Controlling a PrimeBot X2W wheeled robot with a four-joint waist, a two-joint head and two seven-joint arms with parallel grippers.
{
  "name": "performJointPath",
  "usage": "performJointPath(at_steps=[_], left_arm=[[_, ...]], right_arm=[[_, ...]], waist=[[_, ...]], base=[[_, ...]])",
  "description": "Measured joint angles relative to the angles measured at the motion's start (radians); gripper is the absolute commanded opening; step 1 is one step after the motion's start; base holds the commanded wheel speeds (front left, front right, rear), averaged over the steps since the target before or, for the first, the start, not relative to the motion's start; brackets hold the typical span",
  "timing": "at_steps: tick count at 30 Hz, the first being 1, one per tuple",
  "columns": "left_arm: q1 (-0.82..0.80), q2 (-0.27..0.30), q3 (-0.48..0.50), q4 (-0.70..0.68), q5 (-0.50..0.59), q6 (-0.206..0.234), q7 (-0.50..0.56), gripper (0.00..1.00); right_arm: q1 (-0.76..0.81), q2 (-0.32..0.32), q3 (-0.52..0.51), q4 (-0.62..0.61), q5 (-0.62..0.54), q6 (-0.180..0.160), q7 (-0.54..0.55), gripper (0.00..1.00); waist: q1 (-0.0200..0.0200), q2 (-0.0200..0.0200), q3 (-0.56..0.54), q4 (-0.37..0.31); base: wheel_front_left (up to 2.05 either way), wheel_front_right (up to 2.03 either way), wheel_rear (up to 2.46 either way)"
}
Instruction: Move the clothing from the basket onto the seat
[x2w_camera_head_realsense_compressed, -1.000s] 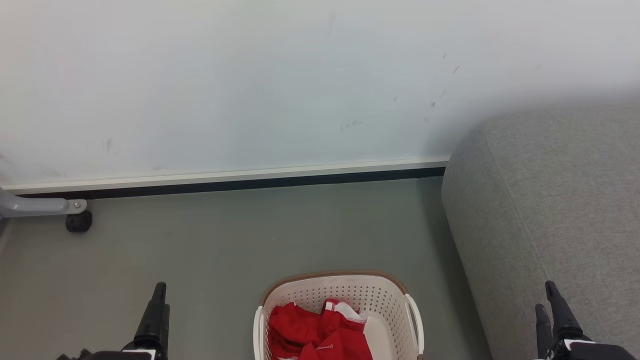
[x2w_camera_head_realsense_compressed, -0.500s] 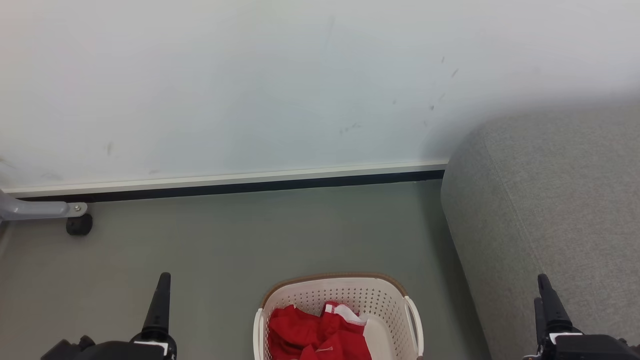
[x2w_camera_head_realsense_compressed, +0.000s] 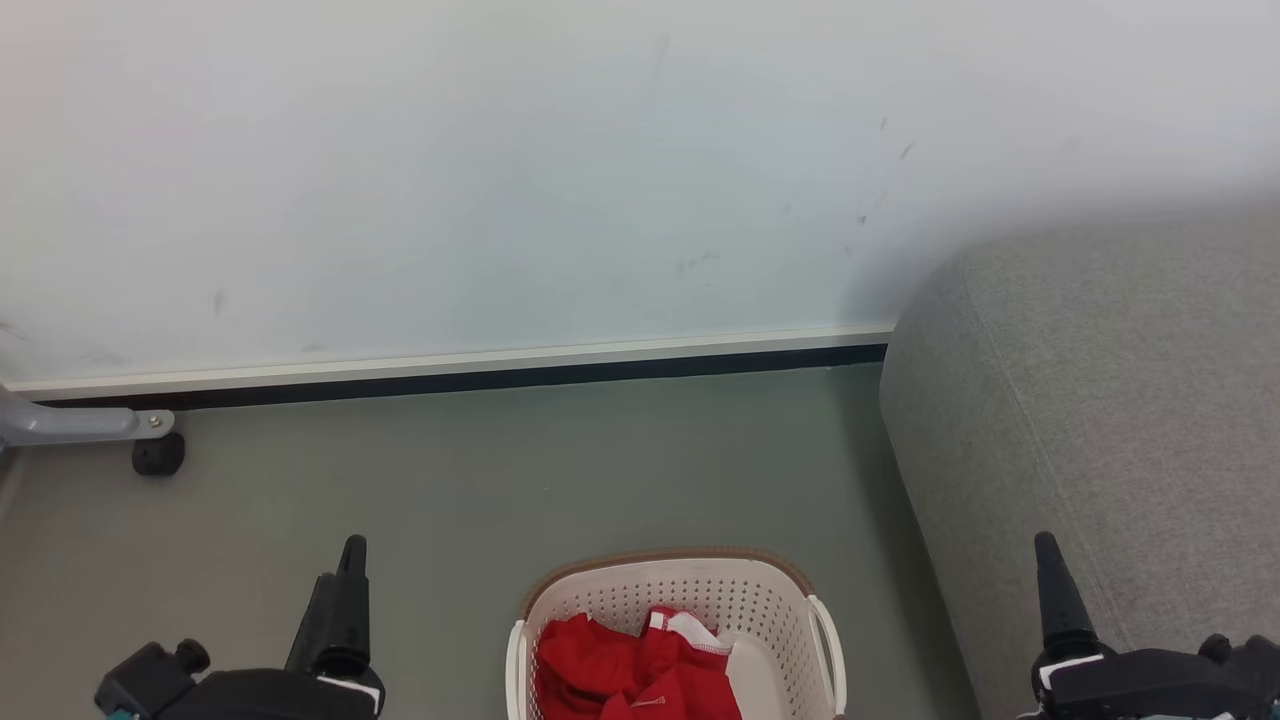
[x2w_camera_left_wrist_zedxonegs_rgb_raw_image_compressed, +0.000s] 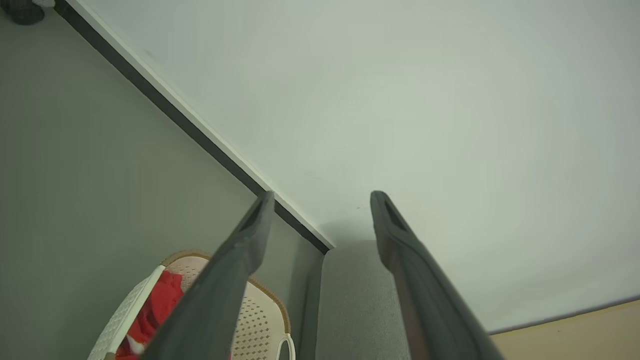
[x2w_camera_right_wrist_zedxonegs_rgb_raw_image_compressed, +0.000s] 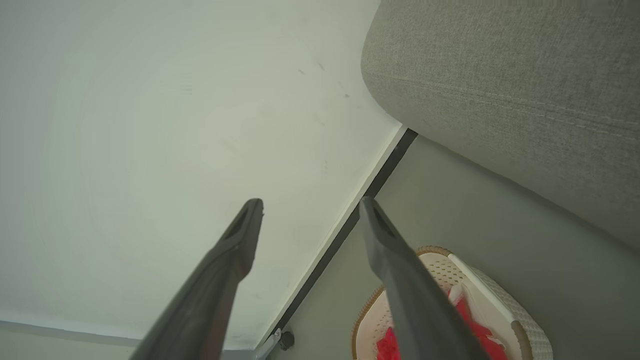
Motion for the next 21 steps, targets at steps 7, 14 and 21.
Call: performJointPath(at_steps=[7,14,21], left_arm=[[0.000,0.025,-0.036,-0.008,0.141,0.021,-0.025,1.00],[0.002,0.044,-0.066,-0.011,0.278,0.039,-0.052,1.00],[0.010,0.060,-0.082,-0.012,0.376,0.057,-0.076,1.00]], right_arm=[[0.001,-0.016,0.041,-0.008,-0.123,-0.018,-0.023,1.00],[0.004,-0.028,0.082,-0.009,-0.234,-0.035,-0.051,1.00],[0.008,-0.037,0.114,-0.008,-0.324,-0.049,-0.073,1.00]], waist=[[0.0000,0.0000,-0.003,-0.002],[0.0000,0.0000,-0.007,-0.003],[0.0000,0.0000,-0.011,-0.004]], base=[[0.00,0.00,0.00],[0.00,0.00,0.00],[0.00,0.00,0.00]])
